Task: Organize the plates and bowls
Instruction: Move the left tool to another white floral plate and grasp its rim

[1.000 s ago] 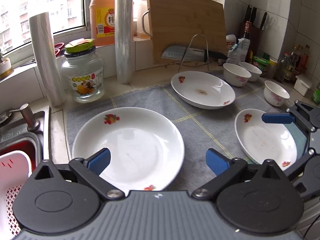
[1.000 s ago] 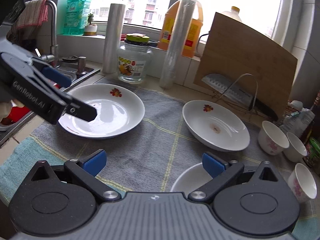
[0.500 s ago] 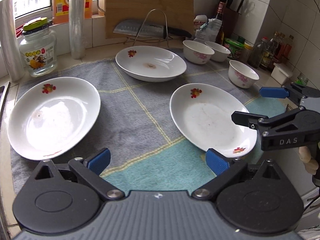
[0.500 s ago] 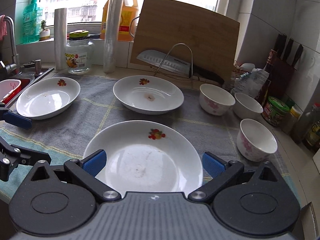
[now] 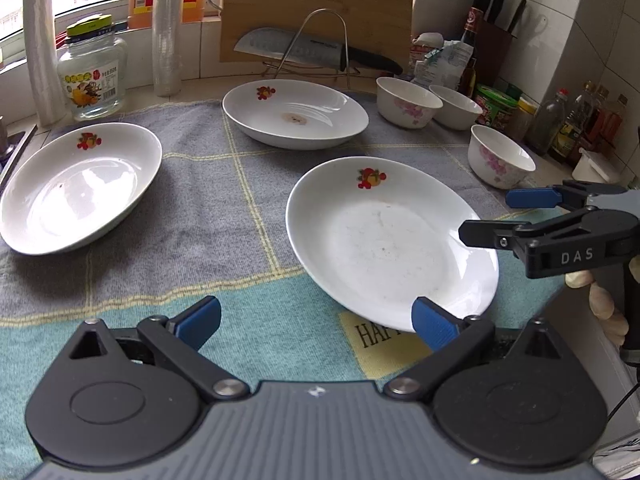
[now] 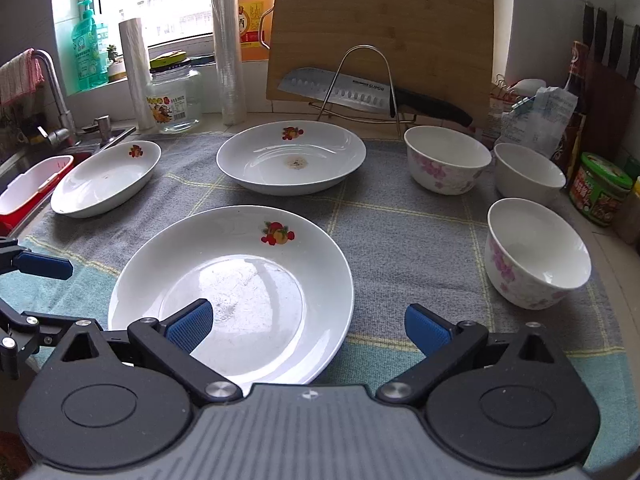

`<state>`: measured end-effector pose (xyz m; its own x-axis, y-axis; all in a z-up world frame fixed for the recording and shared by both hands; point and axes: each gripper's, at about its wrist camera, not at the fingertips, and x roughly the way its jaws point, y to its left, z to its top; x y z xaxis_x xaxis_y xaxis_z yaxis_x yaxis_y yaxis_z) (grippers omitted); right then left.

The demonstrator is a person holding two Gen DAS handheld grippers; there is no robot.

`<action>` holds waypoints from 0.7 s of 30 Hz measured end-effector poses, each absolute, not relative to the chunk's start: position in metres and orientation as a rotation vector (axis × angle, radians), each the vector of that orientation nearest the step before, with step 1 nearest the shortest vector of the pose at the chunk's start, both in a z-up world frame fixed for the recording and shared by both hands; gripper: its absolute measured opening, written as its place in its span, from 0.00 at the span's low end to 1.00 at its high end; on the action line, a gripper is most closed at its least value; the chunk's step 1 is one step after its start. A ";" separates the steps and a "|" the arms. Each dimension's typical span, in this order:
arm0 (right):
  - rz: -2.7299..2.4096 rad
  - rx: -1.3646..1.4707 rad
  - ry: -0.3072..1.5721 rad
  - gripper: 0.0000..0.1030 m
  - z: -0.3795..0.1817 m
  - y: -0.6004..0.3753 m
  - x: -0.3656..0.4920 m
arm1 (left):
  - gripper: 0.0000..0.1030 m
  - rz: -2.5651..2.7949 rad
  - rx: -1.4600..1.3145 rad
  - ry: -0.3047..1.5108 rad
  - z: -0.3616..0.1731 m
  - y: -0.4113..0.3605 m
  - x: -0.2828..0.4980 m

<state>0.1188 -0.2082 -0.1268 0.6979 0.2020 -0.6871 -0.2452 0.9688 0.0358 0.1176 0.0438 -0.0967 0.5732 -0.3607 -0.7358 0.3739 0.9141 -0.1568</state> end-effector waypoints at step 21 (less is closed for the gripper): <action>0.234 -0.053 0.787 1.00 -0.128 -0.207 0.103 | 0.98 -0.615 0.190 0.808 -0.084 0.047 0.183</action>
